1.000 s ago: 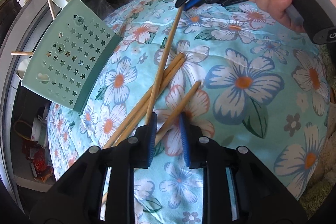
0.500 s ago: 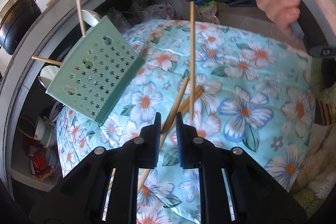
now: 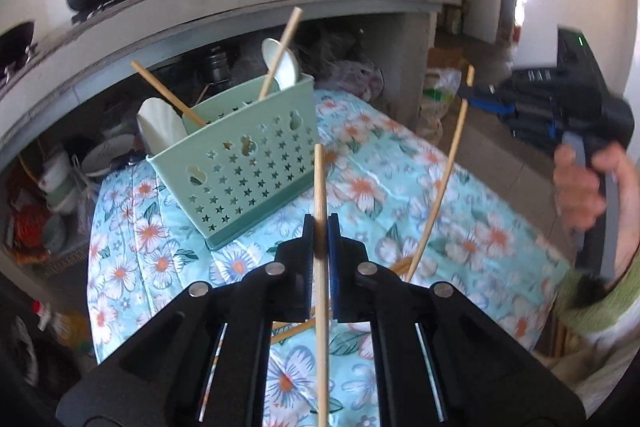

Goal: Organize utensils
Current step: 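Lift the chopstick upright with the left gripper while the right lifts its chopstick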

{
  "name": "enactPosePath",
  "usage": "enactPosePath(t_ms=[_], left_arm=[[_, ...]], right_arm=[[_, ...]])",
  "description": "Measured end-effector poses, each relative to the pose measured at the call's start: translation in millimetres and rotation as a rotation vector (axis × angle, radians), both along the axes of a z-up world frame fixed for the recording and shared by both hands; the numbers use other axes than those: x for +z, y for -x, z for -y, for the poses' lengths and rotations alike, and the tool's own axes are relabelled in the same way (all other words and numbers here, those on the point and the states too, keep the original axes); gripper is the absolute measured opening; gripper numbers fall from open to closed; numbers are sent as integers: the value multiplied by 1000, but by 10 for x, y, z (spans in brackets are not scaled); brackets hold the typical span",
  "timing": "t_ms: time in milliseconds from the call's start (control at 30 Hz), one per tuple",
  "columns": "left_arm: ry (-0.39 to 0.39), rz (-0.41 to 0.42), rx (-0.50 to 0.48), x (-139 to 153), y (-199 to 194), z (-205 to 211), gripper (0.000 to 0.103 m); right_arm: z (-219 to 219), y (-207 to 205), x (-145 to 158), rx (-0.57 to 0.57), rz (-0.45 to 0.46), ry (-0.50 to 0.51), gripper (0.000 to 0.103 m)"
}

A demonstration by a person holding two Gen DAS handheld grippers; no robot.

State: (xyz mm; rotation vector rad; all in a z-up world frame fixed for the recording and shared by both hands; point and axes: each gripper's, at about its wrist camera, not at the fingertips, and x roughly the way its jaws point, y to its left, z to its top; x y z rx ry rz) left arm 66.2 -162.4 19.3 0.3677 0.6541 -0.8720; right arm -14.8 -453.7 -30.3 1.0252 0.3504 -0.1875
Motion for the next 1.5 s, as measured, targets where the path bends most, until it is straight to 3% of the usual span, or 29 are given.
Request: enactPosePath(t_ms=[467,1500], left_arm=[[75,1,72,173,-145,-114,5],[76,24,90,228,-147,-122,5]], right_arm=[[-78,-20,89,22,8,40,7],[-103,16,107,20,28,32,7]])
